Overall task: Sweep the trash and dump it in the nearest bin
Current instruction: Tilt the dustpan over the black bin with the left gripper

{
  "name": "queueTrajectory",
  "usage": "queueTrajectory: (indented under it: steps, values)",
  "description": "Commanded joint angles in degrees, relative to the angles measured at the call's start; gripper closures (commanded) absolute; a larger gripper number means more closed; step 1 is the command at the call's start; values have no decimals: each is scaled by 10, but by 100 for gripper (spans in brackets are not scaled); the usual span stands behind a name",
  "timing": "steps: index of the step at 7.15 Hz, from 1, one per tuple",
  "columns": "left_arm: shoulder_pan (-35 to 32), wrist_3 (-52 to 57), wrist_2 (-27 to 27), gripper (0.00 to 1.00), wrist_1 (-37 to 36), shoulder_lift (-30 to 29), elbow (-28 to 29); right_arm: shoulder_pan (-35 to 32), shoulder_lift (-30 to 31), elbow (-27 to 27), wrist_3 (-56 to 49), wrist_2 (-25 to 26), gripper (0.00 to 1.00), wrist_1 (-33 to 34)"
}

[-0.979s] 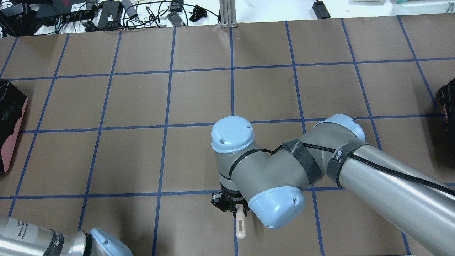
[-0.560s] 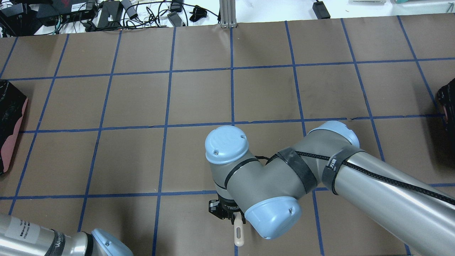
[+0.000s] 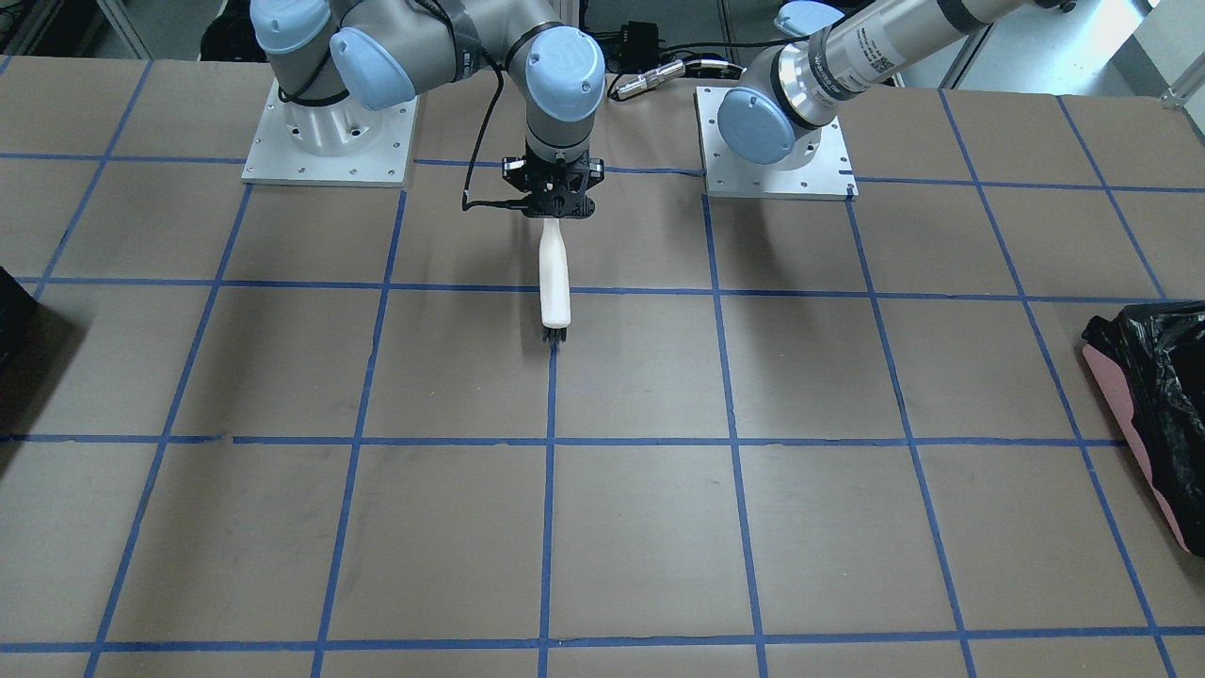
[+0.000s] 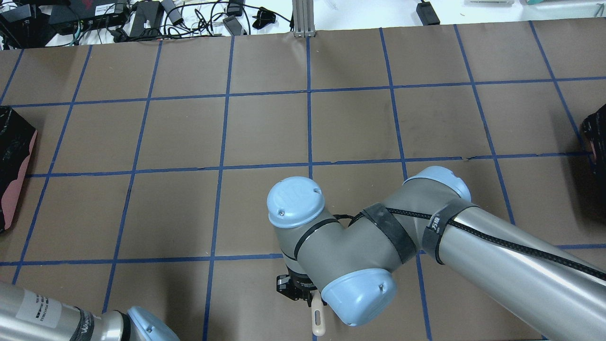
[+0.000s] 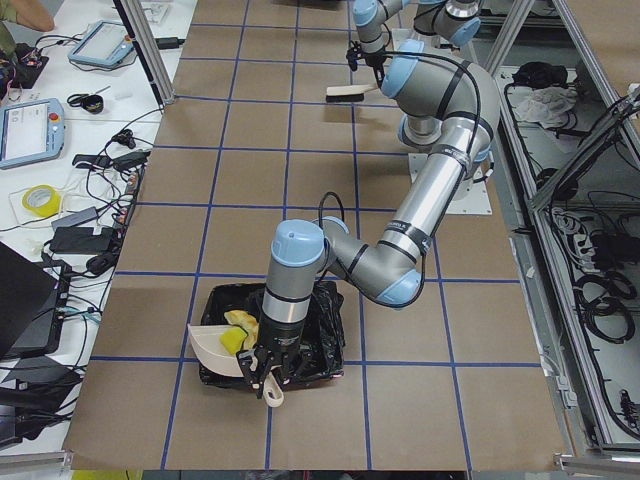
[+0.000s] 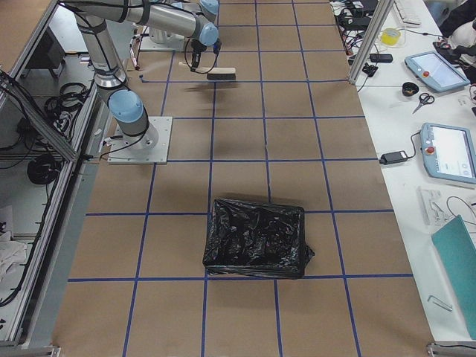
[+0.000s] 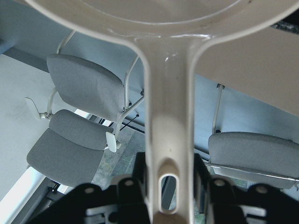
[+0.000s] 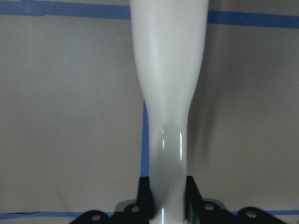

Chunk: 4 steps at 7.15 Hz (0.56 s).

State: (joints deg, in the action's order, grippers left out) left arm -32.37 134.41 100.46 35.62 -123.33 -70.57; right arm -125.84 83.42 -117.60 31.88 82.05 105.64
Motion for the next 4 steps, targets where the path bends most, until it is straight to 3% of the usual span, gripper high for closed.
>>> queueTrajectory:
  steps: [1, 4]
  values:
    - [-2, 47, 14, 100, -6, 12, -2, 0, -4, -2, -1, 1, 100, 0]
    - [-2, 78, 23, 100, -13, 20, -2, -1, -6, -4, -1, 1, 98, 5]
